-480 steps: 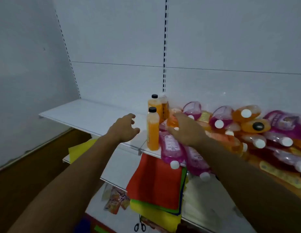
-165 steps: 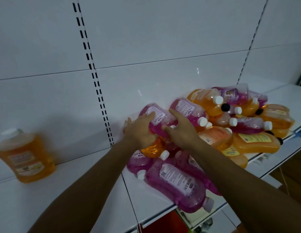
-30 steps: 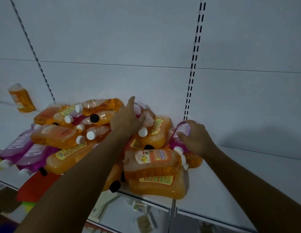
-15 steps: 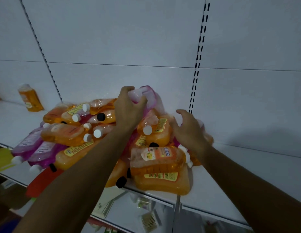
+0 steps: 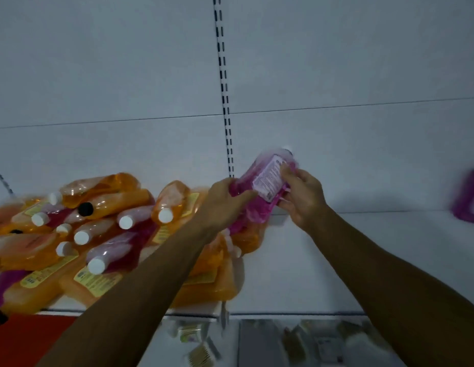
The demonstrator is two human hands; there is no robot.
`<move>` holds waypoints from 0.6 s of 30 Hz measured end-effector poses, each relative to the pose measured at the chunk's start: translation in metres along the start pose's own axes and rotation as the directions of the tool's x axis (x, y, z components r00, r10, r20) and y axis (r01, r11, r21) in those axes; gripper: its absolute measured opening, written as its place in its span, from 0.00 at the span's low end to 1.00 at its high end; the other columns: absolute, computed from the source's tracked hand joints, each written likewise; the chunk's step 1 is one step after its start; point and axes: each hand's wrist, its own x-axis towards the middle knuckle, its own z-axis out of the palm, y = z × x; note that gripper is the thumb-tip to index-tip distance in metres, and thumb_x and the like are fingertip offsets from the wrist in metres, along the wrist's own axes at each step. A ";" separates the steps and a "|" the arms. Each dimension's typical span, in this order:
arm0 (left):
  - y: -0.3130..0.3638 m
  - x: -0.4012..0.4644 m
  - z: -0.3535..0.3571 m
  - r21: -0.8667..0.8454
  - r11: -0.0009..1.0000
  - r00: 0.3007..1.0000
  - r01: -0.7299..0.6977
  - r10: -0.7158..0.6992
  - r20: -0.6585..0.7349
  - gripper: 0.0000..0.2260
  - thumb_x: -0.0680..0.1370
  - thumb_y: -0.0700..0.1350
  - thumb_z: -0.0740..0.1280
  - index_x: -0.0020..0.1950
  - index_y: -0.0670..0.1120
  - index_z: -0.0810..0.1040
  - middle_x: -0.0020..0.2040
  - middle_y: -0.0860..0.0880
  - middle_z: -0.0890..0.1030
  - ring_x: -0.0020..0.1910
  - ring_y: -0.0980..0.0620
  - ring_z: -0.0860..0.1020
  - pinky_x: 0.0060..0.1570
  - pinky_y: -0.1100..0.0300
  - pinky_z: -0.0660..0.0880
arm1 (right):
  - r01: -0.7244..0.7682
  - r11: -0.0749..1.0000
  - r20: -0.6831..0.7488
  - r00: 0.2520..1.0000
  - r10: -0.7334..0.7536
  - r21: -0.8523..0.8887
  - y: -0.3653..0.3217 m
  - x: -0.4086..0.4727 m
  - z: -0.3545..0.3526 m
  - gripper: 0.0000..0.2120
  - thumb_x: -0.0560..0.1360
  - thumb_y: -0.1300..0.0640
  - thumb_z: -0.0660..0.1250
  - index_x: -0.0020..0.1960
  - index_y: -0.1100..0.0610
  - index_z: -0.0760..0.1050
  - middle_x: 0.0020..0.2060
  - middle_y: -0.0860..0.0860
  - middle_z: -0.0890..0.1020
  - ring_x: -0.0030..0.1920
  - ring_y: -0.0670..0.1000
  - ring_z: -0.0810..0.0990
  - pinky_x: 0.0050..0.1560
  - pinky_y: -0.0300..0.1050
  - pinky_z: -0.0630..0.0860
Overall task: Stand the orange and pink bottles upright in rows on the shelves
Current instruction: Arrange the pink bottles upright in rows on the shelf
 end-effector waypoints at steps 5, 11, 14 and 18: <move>0.008 0.020 0.099 -0.082 0.996 0.966 0.018 0.004 0.257 0.17 0.77 0.47 0.70 0.63 0.41 0.75 0.53 0.44 0.83 0.50 0.48 0.83 0.51 0.55 0.81 | 0.138 0.966 -0.139 0.976 -0.171 -0.220 -0.043 -0.004 -0.101 0.12 0.76 0.55 0.69 0.58 0.54 0.73 0.47 0.53 0.82 0.46 0.53 0.84 0.39 0.49 0.83; 0.032 0.033 0.234 -0.058 0.994 0.888 -0.094 0.110 0.447 0.19 0.77 0.50 0.69 0.67 0.47 0.74 0.57 0.50 0.81 0.55 0.51 0.80 0.57 0.55 0.79 | 0.225 0.875 -0.252 0.900 -0.356 -0.429 -0.082 -0.005 -0.234 0.16 0.74 0.54 0.72 0.60 0.50 0.74 0.54 0.52 0.81 0.52 0.53 0.82 0.49 0.54 0.82; 0.041 0.039 0.301 -0.055 0.989 0.863 -0.140 0.149 0.484 0.21 0.76 0.48 0.70 0.68 0.48 0.72 0.57 0.51 0.80 0.54 0.52 0.80 0.53 0.61 0.79 | 0.237 0.795 -0.264 0.857 -0.442 -0.558 -0.096 -0.009 -0.292 0.24 0.73 0.52 0.72 0.67 0.52 0.71 0.58 0.51 0.78 0.52 0.49 0.80 0.47 0.45 0.82; 0.050 0.042 0.382 -0.059 0.980 0.822 -0.188 0.190 0.537 0.25 0.75 0.50 0.70 0.70 0.48 0.70 0.58 0.50 0.80 0.54 0.51 0.79 0.54 0.60 0.78 | 0.235 0.685 -0.232 0.825 -0.516 -0.689 -0.112 -0.016 -0.358 0.24 0.74 0.52 0.71 0.68 0.51 0.71 0.58 0.49 0.79 0.53 0.49 0.80 0.52 0.48 0.82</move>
